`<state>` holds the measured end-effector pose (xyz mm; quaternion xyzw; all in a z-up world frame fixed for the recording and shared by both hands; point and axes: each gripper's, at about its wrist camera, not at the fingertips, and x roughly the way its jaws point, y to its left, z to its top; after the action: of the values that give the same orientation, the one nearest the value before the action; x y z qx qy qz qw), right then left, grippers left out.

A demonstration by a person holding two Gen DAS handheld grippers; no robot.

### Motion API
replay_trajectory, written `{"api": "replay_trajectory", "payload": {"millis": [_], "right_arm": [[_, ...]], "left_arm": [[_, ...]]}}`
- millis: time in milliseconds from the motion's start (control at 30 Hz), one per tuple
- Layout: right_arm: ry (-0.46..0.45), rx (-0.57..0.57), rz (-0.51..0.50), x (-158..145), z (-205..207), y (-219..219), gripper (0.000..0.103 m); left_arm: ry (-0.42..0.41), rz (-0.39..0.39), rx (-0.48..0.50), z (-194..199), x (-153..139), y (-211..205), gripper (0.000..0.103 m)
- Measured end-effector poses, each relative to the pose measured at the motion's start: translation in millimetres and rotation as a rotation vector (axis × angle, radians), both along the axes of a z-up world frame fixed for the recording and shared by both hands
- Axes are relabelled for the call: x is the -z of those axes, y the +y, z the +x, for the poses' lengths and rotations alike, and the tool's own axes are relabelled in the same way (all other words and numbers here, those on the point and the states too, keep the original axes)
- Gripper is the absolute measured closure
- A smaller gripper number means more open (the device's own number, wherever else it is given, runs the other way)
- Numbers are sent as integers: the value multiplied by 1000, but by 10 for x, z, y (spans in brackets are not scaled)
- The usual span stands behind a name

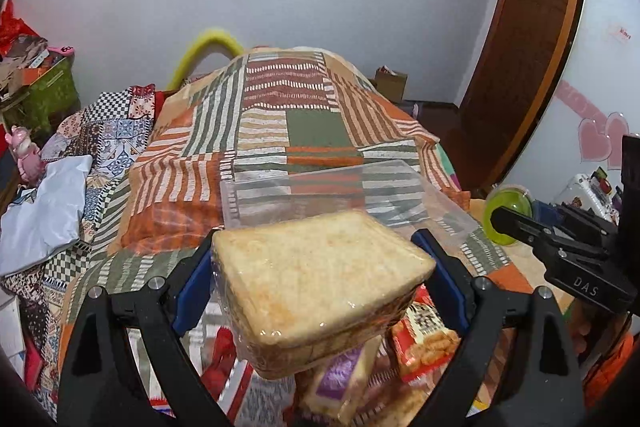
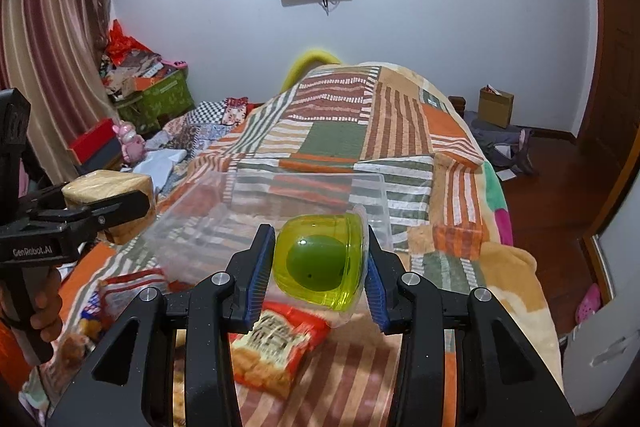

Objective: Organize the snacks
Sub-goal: 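Carry bread and jelly cup into the clear box and open both tools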

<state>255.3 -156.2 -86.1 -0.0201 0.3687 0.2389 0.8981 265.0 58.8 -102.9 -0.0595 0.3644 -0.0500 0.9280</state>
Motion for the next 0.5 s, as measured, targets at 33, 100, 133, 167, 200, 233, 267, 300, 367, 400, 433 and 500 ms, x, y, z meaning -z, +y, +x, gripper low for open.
{"api": "replay_trajectory", "payload": {"millis": [33,100,133,167,200,233,267,300,367,400,433,500], "right_arm": [[4,-2,-4,27,50,19,65],[14,-6,-14,92,138,62,65],[21,-8,-18,130,187,88,65],[29,-12,-22,166,232,119,65],[39,-17,-28,212,281,146,65],[46,-20,-32,246,321,167,65],[48,-24,-36,276,345,186,65],[47,-28,-43,297,371,211,66],[55,-36,-53,347,423,260,66],[61,-43,-57,379,449,286,66],[65,-48,-66,406,467,306,66],[68,-55,-82,454,497,344,66]], "left_arm": [[8,1,3,48,36,9,11],[30,6,8,157,129,18,11],[41,9,9,201,171,17,11],[53,14,12,251,215,20,11],[60,17,13,290,250,27,11],[65,19,15,325,278,31,11],[70,22,19,367,313,34,11],[73,26,22,401,333,30,11],[81,37,31,466,388,22,11],[84,40,34,483,409,15,11],[90,44,39,509,433,7,11],[106,46,48,551,482,-13,11]]}}
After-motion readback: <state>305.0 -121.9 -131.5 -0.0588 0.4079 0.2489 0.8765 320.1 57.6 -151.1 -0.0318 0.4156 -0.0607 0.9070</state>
